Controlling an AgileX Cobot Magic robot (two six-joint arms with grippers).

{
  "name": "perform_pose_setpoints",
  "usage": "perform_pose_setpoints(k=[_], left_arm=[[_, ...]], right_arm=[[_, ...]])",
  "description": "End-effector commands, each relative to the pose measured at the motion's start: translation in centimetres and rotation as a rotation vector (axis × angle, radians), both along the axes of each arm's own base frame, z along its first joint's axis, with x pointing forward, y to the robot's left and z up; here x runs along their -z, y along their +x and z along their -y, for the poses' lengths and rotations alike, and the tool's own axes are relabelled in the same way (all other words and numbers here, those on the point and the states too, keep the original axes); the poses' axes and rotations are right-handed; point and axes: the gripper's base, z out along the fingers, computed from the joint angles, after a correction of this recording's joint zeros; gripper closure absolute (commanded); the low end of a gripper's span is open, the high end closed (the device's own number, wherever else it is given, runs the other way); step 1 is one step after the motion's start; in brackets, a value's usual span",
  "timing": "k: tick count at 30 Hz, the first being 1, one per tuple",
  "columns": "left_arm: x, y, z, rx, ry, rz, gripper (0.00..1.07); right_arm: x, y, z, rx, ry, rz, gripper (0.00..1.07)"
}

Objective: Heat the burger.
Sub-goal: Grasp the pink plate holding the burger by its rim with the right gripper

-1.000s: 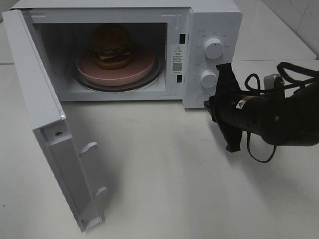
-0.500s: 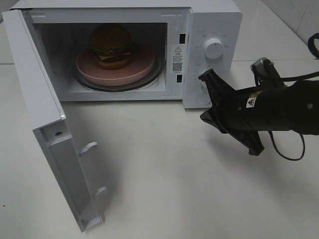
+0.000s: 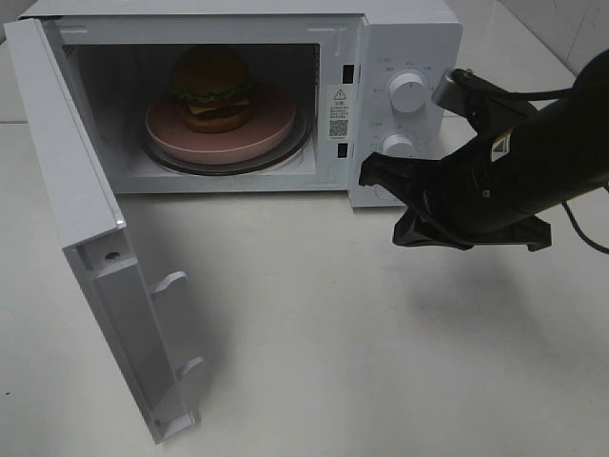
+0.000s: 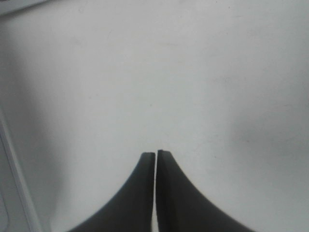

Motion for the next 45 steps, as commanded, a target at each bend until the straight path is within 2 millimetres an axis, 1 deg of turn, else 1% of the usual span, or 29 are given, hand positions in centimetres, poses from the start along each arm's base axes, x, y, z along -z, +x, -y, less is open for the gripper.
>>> perform_pose_setpoints(k=[1,2,4,5,7,8,9,10,12,13,17,18,19,21,23,24,26,29,31,32,34,37,39,40,41,42,43,44,45], left_arm=[[0.0,-0.2,0.1,-0.001,-0.006,0.03,0.09],[0.0,-0.2,0.1,-0.001,-0.006,0.03,0.09],[0.0,-0.2,0.1,-0.001,-0.006,0.03,0.09],[0.0,-0.2,0.1,-0.001,-0.006,0.03,0.09],[0.0,-0.2,0.1,-0.001,-0.006,0.03,0.09],[0.0,-0.2,0.1,-0.001,-0.006,0.03,0.09],[0.0,-0.2,0.1,-0.001,-0.006,0.03,0.09],[0.0,-0.2,0.1,-0.001,-0.006,0.03,0.09],[0.0,-0.2,0.1,-0.001,-0.006,0.03,0.09],[0.0,-0.2,0.1,-0.001,-0.006,0.03,0.09],[0.0,-0.2,0.1,-0.001,-0.006,0.03,0.09],[0.0,-0.2,0.1,-0.001,-0.006,0.03,0.09],[0.0,-0.2,0.1,-0.001,-0.006,0.03,0.09],[0.0,-0.2,0.1,-0.001,-0.006,0.03,0.09],[0.0,-0.2,0.1,-0.001,-0.006,0.03,0.09],[0.0,-0.2,0.1,-0.001,-0.006,0.03,0.09],[0.0,-0.2,0.1,-0.001,-0.006,0.03,0.09],[0.0,-0.2,0.1,-0.001,-0.006,0.03,0.09],[0.0,-0.2,0.1,-0.001,-0.006,0.03,0.09],[0.0,-0.2,0.1,-0.001,-0.006,0.03,0.09],[0.0,-0.2,0.1,-0.001,-0.006,0.03,0.09],[0.0,-0.2,0.1,-0.001,-0.006,0.03,0.09],[0.0,-0.2,0.1,-0.001,-0.006,0.03,0.09],[0.0,-0.2,0.1,-0.001,-0.006,0.03,0.09],[0.0,-0.2,0.1,-0.001,-0.006,0.03,0.09],[0.0,-0.2,0.1,-0.001,-0.006,0.03,0.09],[0.0,-0.2,0.1,-0.001,-0.006,0.03,0.09],[0.0,-0.2,0.1,-0.001,-0.006,0.03,0.09],[0.0,-0.2,0.1,-0.001,-0.006,0.03,0.09]], right_arm=[[-1.0,-0.2,0.1,-0.174,-0.097,-0.032,1.03],[-1.0,-0.2,0.1,-0.174,-0.097,-0.032,1.03],[-1.7,-0.2,0.0,-0.28,-0.144,-0.041,1.02],[-1.7,-0.2,0.0,-0.28,-0.144,-0.041,1.02],[-2.3,-0.3,-0.1,-0.388,-0.187,-0.051,1.02],[-2.3,-0.3,-0.1,-0.388,-0.187,-0.051,1.02],[-2.7,-0.4,-0.2,-0.467,-0.216,-0.057,1.01],[-2.7,-0.4,-0.2,-0.467,-0.216,-0.057,1.01],[-3.4,-0.4,-0.2,-0.575,-0.251,-0.059,1.01],[-3.4,-0.4,-0.2,-0.575,-0.251,-0.059,1.01],[-4.3,-0.6,-0.2,-0.776,-0.316,-0.054,1.0],[-4.3,-0.6,-0.2,-0.776,-0.316,-0.054,1.0],[-4.5,-0.7,-0.2,-0.853,-0.338,-0.046,1.0],[-4.6,-0.7,-0.1,-0.888,-0.346,-0.044,1.0],[-4.8,-0.8,-0.1,-1.014,-0.378,-0.012,0.99],[-4.8,-0.8,-0.1,-1.014,-0.378,-0.012,0.99],[-4.8,-0.8,-0.1,-1.189,-0.425,0.054,0.99],[-4.8,-0.8,-0.1,-1.23,-0.436,0.069,0.98],[-4.8,-0.9,-0.1,-1.377,-0.469,0.111,0.97],[-4.8,-0.9,-0.1,-1.377,-0.469,0.111,0.97],[-4.8,-1.0,-0.1,-1.542,-0.506,0.167,0.93],[-4.8,-0.9,-0.1,-1.568,-0.513,0.18,0.91],[-4.8,-0.7,0.0,-1.667,-0.576,0.238,0.78],[-4.8,-0.7,0.0,-1.667,-0.576,0.238,0.78],[-4.8,-0.6,0.1,-1.687,-0.604,0.244,0.73],[-4.8,-0.3,0.3,-1.702,-0.647,0.251,0.63],[-4.8,-0.3,0.3,-1.702,-0.647,0.251,0.63],[-4.8,-0.2,0.4,-1.704,-0.669,0.253,0.57],[-4.8,-0.1,0.5,-1.707,-0.69,0.255,0.46]])
